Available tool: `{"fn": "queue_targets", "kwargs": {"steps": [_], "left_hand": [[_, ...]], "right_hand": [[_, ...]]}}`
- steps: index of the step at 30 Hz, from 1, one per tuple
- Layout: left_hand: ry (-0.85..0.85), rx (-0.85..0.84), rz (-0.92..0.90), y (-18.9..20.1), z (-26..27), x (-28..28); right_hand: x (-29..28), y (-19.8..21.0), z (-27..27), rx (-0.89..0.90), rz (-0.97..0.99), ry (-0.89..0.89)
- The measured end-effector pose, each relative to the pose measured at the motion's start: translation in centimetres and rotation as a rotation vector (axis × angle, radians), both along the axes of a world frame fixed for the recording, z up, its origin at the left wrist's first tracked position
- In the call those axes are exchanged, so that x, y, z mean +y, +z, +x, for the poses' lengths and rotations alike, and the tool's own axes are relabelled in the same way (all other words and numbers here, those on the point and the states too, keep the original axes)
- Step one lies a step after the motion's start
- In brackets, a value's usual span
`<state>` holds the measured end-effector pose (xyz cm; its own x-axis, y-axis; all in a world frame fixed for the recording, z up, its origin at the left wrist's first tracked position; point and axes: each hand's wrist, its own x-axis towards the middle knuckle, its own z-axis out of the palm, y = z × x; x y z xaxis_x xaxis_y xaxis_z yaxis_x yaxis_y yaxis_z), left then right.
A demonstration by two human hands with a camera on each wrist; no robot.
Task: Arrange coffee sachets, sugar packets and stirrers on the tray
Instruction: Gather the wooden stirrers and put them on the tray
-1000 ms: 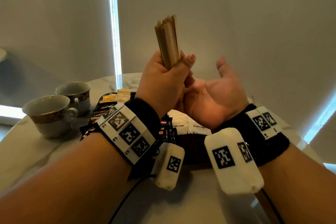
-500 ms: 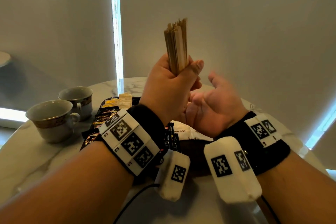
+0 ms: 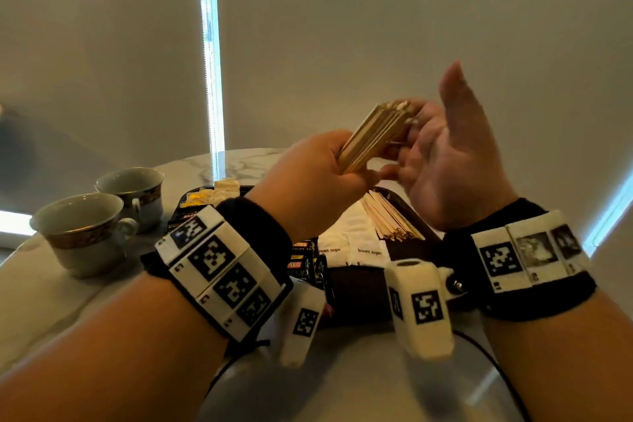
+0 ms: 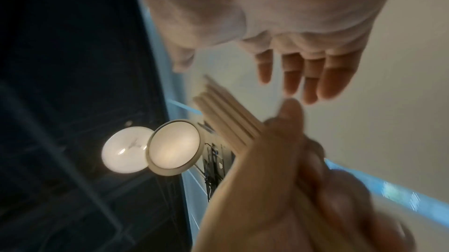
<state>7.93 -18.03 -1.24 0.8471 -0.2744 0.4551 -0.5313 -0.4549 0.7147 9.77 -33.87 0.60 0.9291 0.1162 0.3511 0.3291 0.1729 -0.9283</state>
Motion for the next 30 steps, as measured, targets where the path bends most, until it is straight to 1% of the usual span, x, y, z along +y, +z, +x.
{"fn": "queue_targets", "kwargs": {"steps": [2, 3, 4, 5, 8, 11, 14, 17, 18, 19, 22, 24, 27, 30], "left_hand": [[0.015, 0.026, 0.083, 0.1, -0.1, 0.0], [0.003, 0.047, 0.101, 0.2, -0.2, -0.1], [-0.003, 0.066, 0.121, 0.2, -0.4, -0.3], [-0.007, 0.078, 0.134, 0.2, -0.4, -0.5], [0.026, 0.107, 0.097, 0.1, -0.6, -0.9], [0.030, 0.094, 0.049, 0.1, -0.5, -0.9], [0.035, 0.092, 0.115, 0.2, -0.6, -1.2], [0.067, 0.085, 0.163, 0.3, -0.6, -1.0], [0.083, 0.079, 0.168, 0.3, -0.6, -0.9], [0.098, 0.078, 0.180, 0.4, -0.7, -0.6], [0.149, 0.063, 0.270, 0.7, -0.9, -0.1], [0.182, 0.047, 0.339, 0.9, -0.9, -0.1], [0.204, 0.026, 0.428, 1.1, -1.3, -0.5], [0.202, 0.016, 0.514, 0.9, -1.5, -1.3]], "right_hand": [[-0.3, 0.5, -0.6, -0.131, -0.297, -0.082], [-0.2, 0.3, -0.8, -0.167, -0.410, -0.090], [0.1, 0.1, -1.0, -0.187, -0.465, -0.089], [0.4, -0.2, -1.1, -0.205, -0.479, -0.101], [0.9, -0.5, -1.2, -0.284, -0.468, -0.175], [0.9, -0.6, -1.3, -0.340, -0.458, -0.226], [1.4, -0.6, -1.8, -0.366, -0.451, -0.234], [1.1, -0.5, -1.6, -0.324, -0.497, -0.219], [0.8, -0.4, -1.3, -0.310, -0.486, -0.221], [0.4, -0.1, -1.1, -0.282, -0.430, -0.228], [-1.2, 1.3, -0.5, -0.175, -0.150, -0.301], [-2.0, 2.0, -0.7, -0.176, -0.064, -0.353], [-1.0, 1.7, -1.0, -0.164, -0.068, -0.303], [1.6, 1.1, -2.0, -0.111, -0.180, -0.170]]}}
